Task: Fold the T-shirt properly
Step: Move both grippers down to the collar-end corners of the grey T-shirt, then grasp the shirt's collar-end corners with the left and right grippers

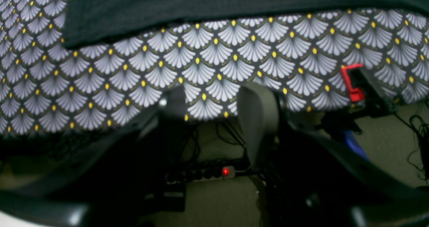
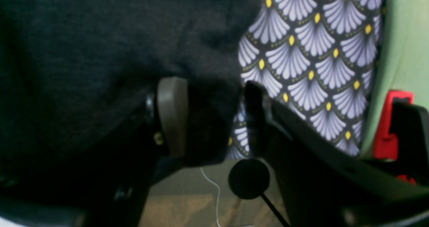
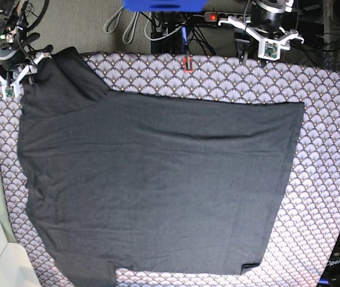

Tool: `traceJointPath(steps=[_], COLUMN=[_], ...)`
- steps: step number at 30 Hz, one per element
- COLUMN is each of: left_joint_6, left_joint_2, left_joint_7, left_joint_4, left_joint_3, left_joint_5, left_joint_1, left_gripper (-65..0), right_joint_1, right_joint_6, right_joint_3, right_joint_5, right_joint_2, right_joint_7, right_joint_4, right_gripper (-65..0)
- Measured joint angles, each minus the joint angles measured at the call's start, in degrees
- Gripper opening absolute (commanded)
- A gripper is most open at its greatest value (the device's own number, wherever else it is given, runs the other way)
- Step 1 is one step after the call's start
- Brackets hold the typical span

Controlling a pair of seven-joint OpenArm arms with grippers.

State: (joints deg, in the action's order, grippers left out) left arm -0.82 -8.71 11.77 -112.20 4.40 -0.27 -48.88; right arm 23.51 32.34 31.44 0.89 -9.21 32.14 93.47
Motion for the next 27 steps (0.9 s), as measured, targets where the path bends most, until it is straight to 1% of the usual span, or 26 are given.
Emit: traceJointPath(steps=[4, 5, 7, 10, 12, 15, 22, 27], left_joint_6=[0.0, 0.0, 0.0, 0.0, 0.0, -0.2, -0.3, -0.4], left_joint_2=[0.0, 0.0, 0.0, 0.0, 0.0, 0.7, 0.7, 0.2], left_joint_7=[0.0, 0.0, 0.0, 0.0, 0.0, 0.2, 0.6, -0.1], left_joint_4=[0.0, 0.0, 0.0, 0.0, 0.0, 0.0, 0.1, 4.7], left_joint_3=[0.0, 0.0, 0.0, 0.0, 0.2, 3.6, 11.5, 12.9], left_joint_5=[0.0, 0.0, 0.0, 0.0, 0.0, 0.0, -0.1, 0.0], left_joint_1=[0.0, 0.0, 0.0, 0.0, 0.0, 1.5, 8.5, 15.5], left_gripper=[-36.8, -36.8, -36.8, -36.8, -36.7, -36.6, -36.6, -36.6], right_joint_1=[0.0, 0.0, 0.0, 0.0, 0.1, 0.2, 0.2, 0.2], right_joint_6=[0.0, 0.5, 1.5, 4.3, 5.8, 5.8, 5.8, 6.0], right_joint_3=[0.0, 0.0, 0.0, 0.2, 0.2, 0.2, 0.2, 0.2], right_joint_5=[0.0, 0.0, 0.0, 0.0, 0.0, 0.0, 0.0, 0.0], right_joint_2=[0.1, 0.1, 0.1, 0.9, 0.8, 0.8, 0.8, 0.8], right_joint_7=[0.0, 0.0, 0.0, -0.3, -0.4, -0.5, -0.4, -0.4], right_joint_4=[-0.1, 0.0, -0.1, 0.0, 0.0, 0.0, 0.0, 0.0], right_gripper=[-36.6, -38.0, -44.0, -56.7, -65.0, -65.0, -65.0, -65.0])
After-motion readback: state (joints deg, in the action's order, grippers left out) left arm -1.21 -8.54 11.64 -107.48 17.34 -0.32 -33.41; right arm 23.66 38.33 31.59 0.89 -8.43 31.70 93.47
